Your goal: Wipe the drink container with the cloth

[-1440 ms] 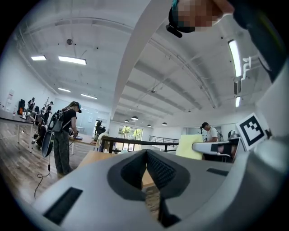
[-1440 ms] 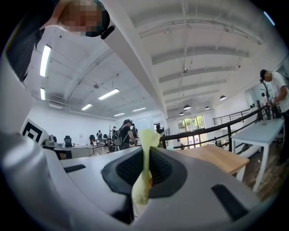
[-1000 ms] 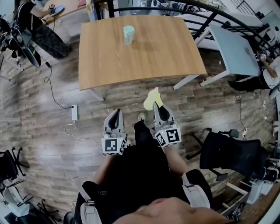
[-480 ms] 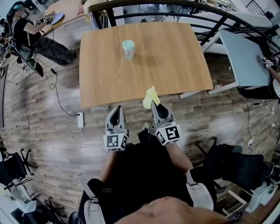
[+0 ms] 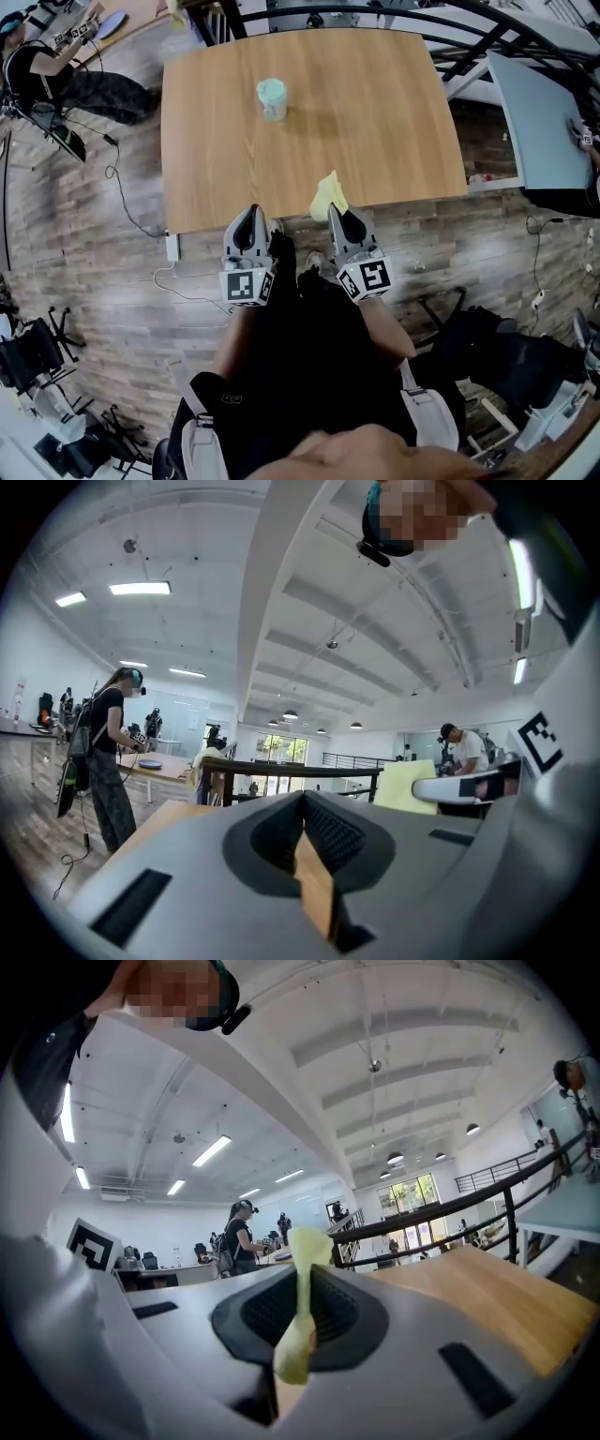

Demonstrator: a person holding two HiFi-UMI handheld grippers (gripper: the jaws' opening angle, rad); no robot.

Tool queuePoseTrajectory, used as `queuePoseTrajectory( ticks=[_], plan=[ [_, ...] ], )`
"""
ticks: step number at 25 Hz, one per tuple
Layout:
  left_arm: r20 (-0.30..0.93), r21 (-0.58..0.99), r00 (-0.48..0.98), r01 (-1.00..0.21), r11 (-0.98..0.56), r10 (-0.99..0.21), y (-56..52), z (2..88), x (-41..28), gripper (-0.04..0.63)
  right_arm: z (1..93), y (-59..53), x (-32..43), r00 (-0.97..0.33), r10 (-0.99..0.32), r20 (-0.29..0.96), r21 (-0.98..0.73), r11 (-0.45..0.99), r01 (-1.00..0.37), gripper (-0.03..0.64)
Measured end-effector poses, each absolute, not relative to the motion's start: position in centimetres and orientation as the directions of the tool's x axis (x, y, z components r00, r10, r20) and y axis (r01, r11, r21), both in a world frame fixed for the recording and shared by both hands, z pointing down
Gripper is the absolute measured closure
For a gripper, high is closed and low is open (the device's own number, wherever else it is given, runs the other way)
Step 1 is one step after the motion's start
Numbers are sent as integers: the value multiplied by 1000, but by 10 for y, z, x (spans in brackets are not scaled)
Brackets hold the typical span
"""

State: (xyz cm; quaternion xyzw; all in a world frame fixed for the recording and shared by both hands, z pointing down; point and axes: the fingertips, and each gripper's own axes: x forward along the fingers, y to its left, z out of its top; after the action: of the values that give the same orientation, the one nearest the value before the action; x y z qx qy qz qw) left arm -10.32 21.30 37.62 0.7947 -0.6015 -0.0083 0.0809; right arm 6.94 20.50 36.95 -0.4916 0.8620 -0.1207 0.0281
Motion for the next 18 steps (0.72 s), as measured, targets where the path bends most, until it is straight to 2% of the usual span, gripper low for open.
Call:
queuePoseTrajectory(
  ticks=[9, 18],
  plan=[
    [76, 180, 337, -930, -319, -938, 105, 397, -125, 574, 374, 113, 41, -482, -872, 85, -175, 463, -869, 577],
    [91, 199, 451, -882, -428, -888, 9, 406, -138, 574, 374, 32, 18, -397, -911, 112, -161, 378, -912, 577]
  ],
)
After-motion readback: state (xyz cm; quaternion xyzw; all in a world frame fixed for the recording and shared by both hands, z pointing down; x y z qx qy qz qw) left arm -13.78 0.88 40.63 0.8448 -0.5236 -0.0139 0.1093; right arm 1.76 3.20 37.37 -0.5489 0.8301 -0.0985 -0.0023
